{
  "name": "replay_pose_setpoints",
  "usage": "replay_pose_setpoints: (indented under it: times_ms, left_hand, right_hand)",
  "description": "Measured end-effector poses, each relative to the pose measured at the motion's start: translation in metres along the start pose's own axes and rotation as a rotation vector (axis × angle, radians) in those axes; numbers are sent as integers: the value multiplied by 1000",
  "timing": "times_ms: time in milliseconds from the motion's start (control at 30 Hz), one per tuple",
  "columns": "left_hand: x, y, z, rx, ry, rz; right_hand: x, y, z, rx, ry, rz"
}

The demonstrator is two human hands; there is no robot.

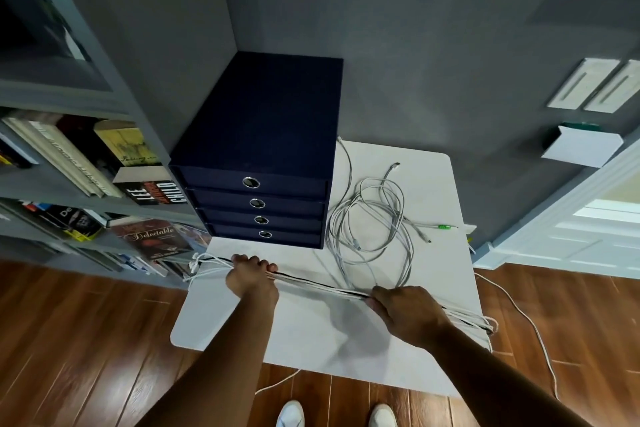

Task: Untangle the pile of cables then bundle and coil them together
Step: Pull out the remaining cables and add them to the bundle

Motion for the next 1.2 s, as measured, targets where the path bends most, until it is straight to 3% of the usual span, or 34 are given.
replay_pose_setpoints:
  times_ms: [267, 367, 433, 533, 633, 800, 867, 933, 1200]
  left_hand:
    - [1, 12, 2, 51, 14, 29]
    - [-4, 16, -1, 42, 136, 5]
    - [-6, 18, -4, 55, 206, -7]
    - [-8, 18, 1, 31, 199, -15]
    - [-11, 16, 8, 17, 188, -26]
    - [-20, 18, 21, -7, 160, -13]
    - [-21, 18, 23, -11, 142, 6]
    - [-21, 17, 22, -6, 113, 21]
    - [-6, 5, 11, 30, 79, -9]
  right_hand:
    - [-22, 10, -37, 24, 110, 133]
    - [-23, 8, -40, 75, 148, 147]
    - [-16, -7, -40, 111, 174, 34]
    - [2, -41, -31, 118, 145, -279]
    - [35, -65, 4, 200, 7, -382]
    - [74, -45, 78, 125, -190, -164]
    - [74, -17, 85, 126, -124, -7]
    - [66, 2, 79, 281, 7, 108]
    - [47, -2, 61, 209, -74, 132]
Point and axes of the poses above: each hand's wrist, its own x-axis towards the middle knuckle, its own y-axis out of the palm, z = x × y, the point moved 8 cm from there along x, towards the middle knuckle, and after that the axes turned 9 degrees about -y, right-handed, at the moved point
